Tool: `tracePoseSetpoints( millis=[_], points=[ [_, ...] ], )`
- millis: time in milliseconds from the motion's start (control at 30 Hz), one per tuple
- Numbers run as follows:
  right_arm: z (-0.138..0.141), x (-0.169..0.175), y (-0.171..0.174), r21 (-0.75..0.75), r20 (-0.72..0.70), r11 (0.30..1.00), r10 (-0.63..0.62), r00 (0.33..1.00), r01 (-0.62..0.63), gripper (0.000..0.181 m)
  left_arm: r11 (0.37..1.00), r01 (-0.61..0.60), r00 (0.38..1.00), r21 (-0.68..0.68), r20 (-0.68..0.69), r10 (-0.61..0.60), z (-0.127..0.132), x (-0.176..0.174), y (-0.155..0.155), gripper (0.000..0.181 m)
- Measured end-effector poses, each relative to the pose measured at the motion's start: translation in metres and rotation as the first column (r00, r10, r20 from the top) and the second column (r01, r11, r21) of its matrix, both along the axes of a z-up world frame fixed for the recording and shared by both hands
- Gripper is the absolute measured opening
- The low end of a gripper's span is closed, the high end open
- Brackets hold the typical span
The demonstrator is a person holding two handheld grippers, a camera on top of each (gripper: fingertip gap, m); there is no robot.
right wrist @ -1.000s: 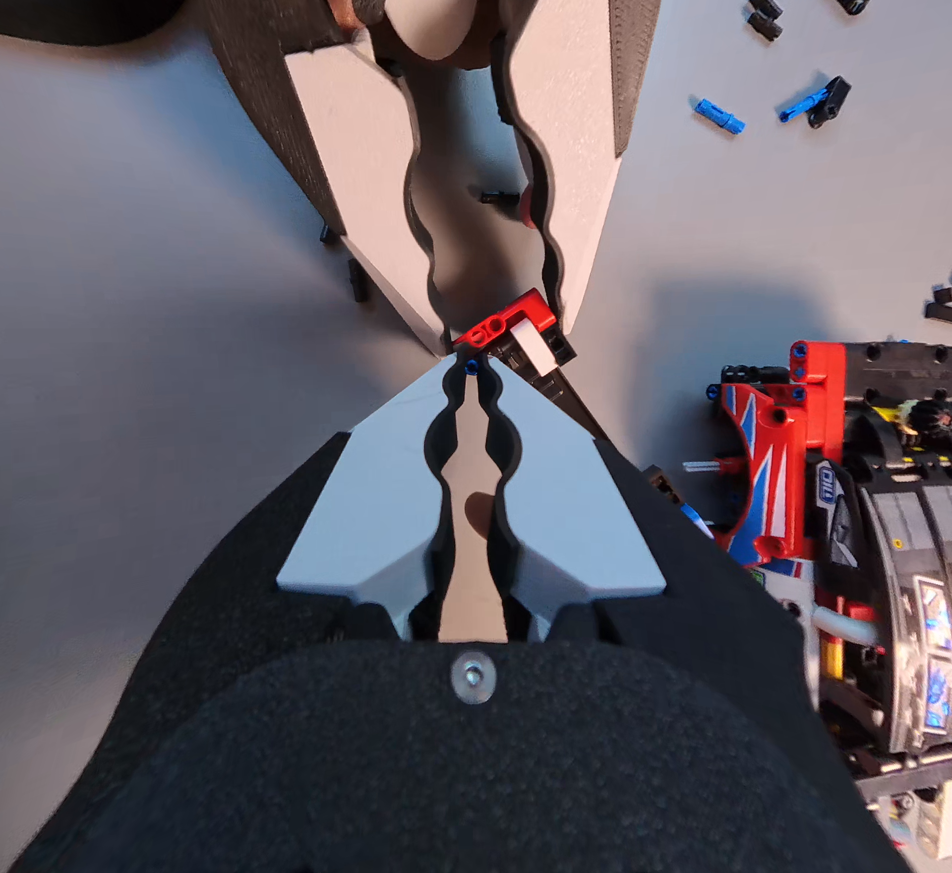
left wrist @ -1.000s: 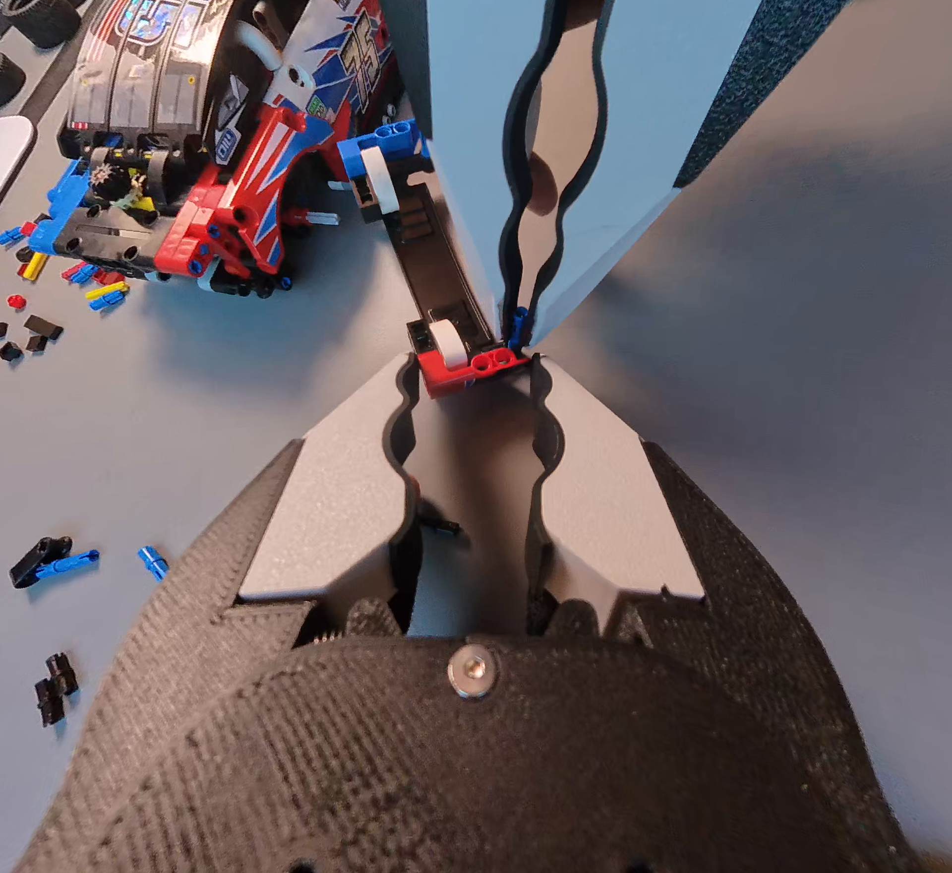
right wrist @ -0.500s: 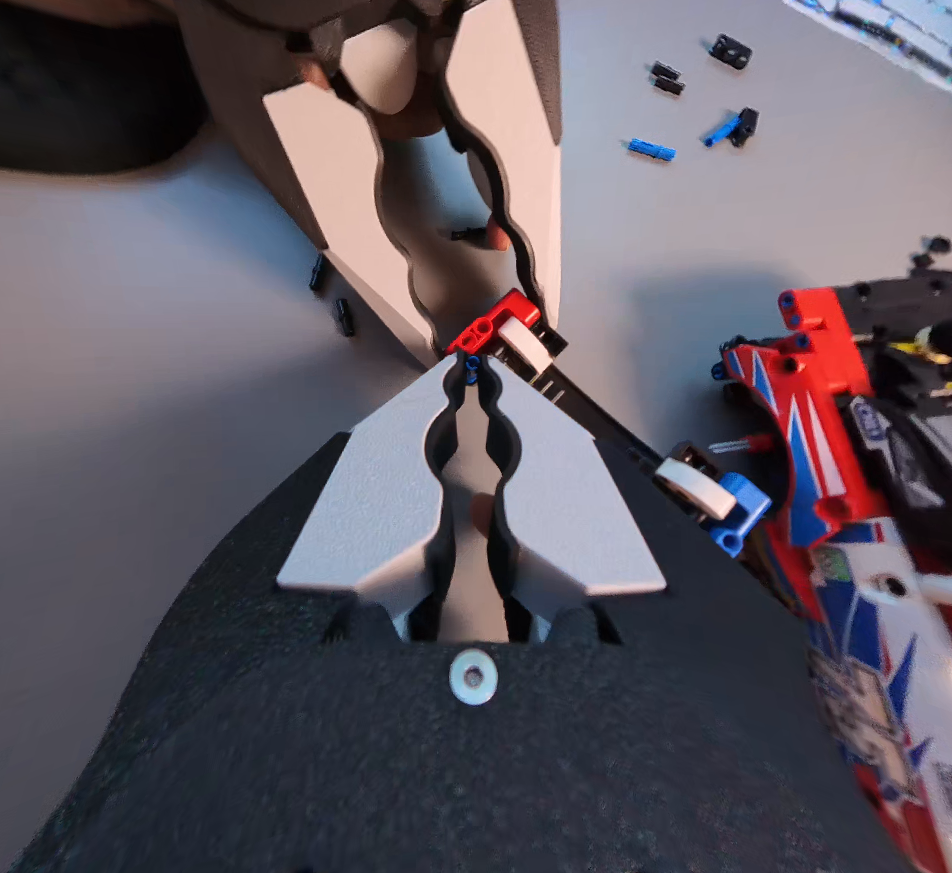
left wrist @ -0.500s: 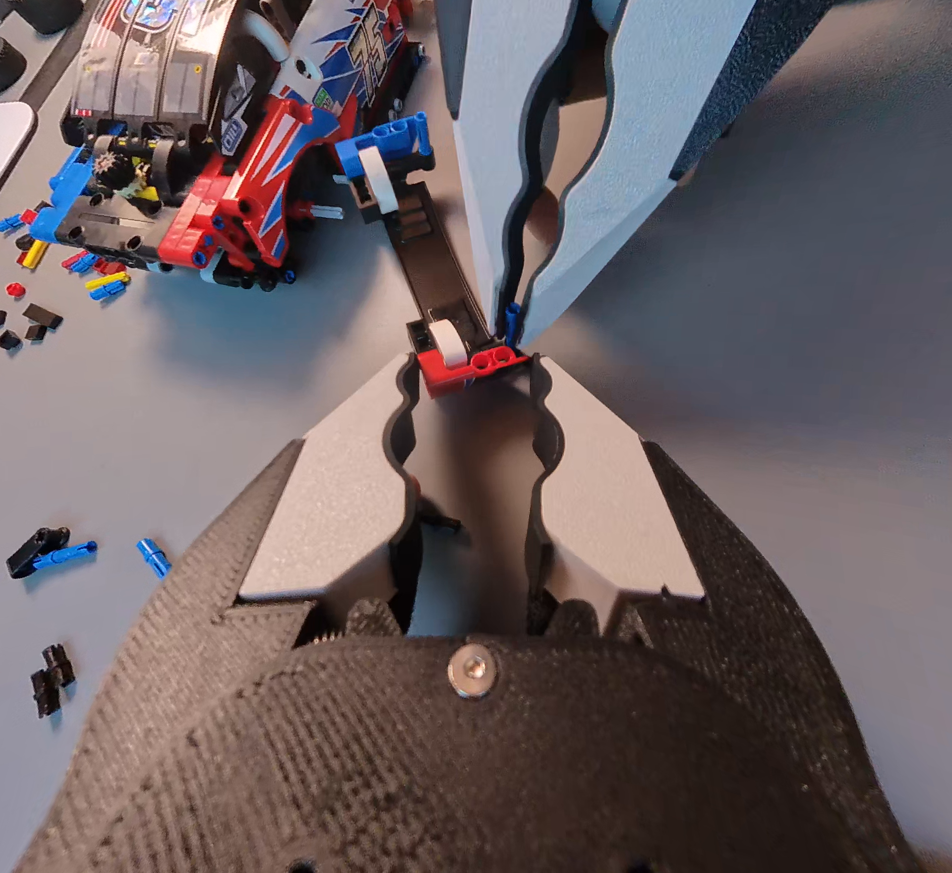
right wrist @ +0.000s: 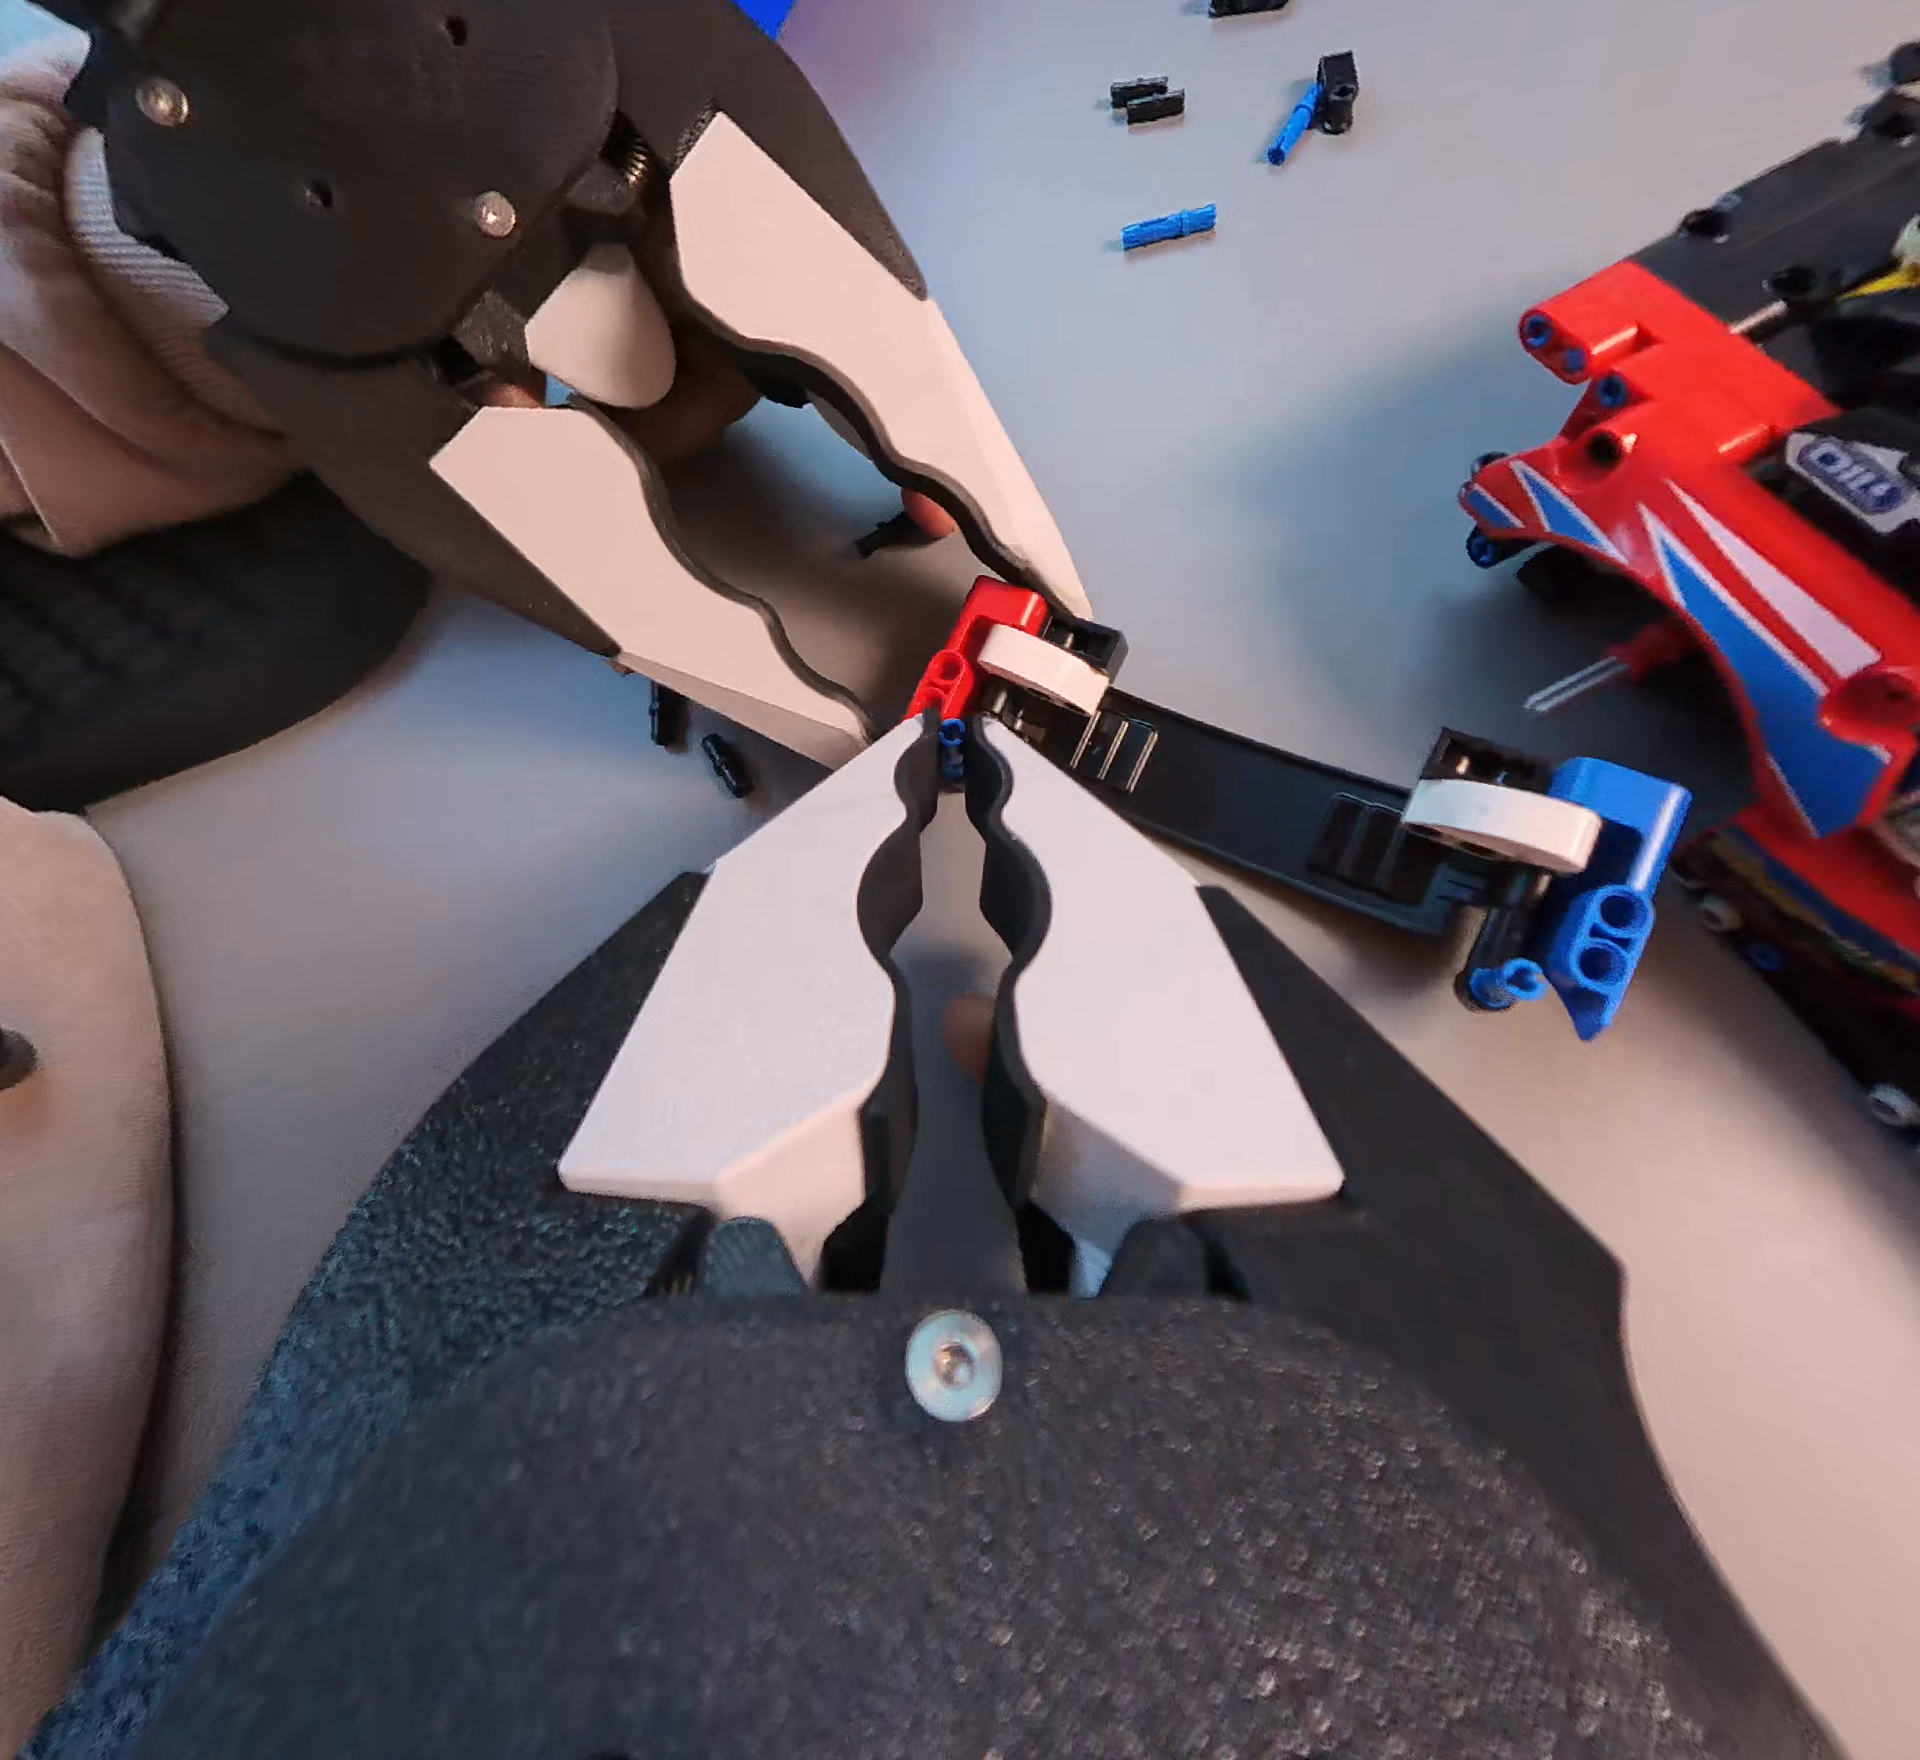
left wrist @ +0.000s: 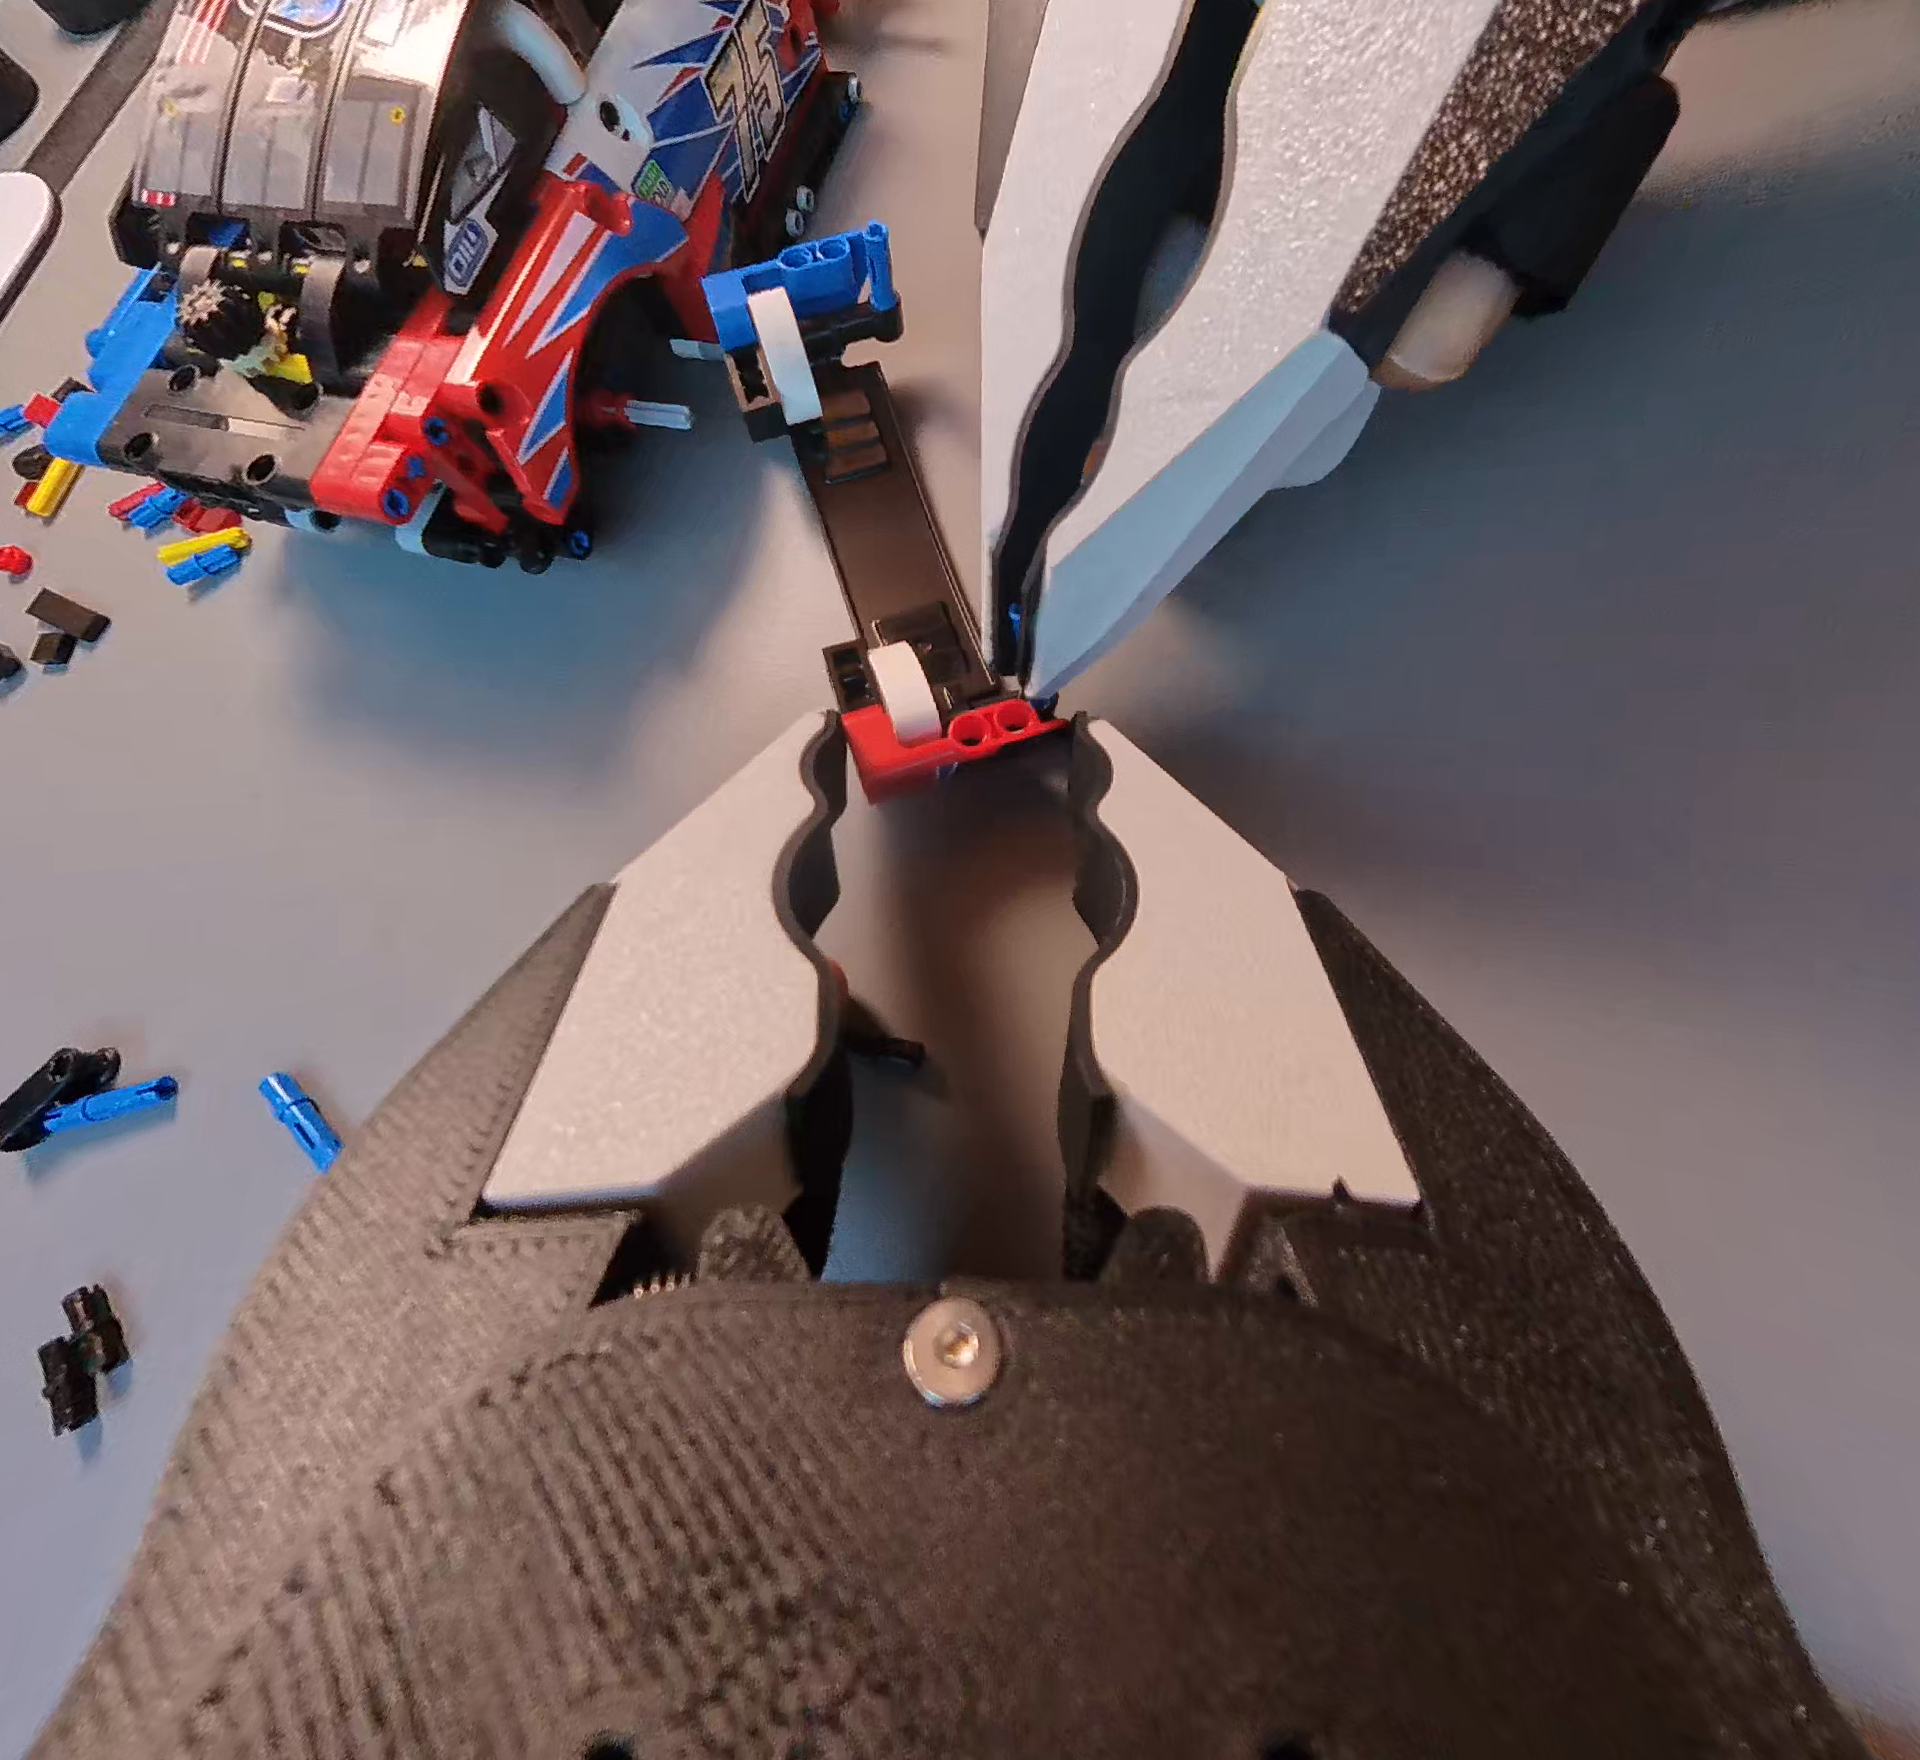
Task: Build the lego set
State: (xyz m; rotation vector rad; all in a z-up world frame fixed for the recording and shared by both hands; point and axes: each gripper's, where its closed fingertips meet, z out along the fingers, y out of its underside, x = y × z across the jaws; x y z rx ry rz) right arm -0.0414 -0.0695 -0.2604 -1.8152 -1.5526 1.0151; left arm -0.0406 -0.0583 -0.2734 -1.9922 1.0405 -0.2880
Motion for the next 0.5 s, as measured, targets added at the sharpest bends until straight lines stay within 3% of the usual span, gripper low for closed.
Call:
tracePoseSetpoints(
  millis=[67,133,233,367,500],
  points=[
    [0.0,0.0,0.0,0.049,0.007,0.999,0.009,1.0,-0.009,0.002,1.0,-0.001,1.0,-0.001,0.0,0.001,0.0,0.0,0.0,0.041],
    [-0.001,0.0,0.001,0.206,0.036,0.976,0.06,0.998,-0.066,0.002,1.0,-0.002,1.0,-0.001,0.001,0.002,0.0,0.0,0.0,0.041],
    [-0.003,-0.002,-0.002,0.462,0.1,0.858,0.203,0.974,-0.226,0.002,1.0,-0.004,1.0,-0.004,0.003,0.004,0.0,0.0,0.0,0.042],
    [-0.003,-0.002,-0.002,0.44,0.137,0.822,0.335,0.932,-0.361,0.003,1.0,-0.005,1.0,-0.003,0.003,0.005,0.0,-0.001,0.0,0.042],
    [-0.011,0.004,-0.001,0.41,0.173,0.823,0.354,0.919,-0.394,0.004,1.0,0.001,1.0,-0.001,0.0,-0.001,0.0,0.0,0.0,0.041]
  ],
)
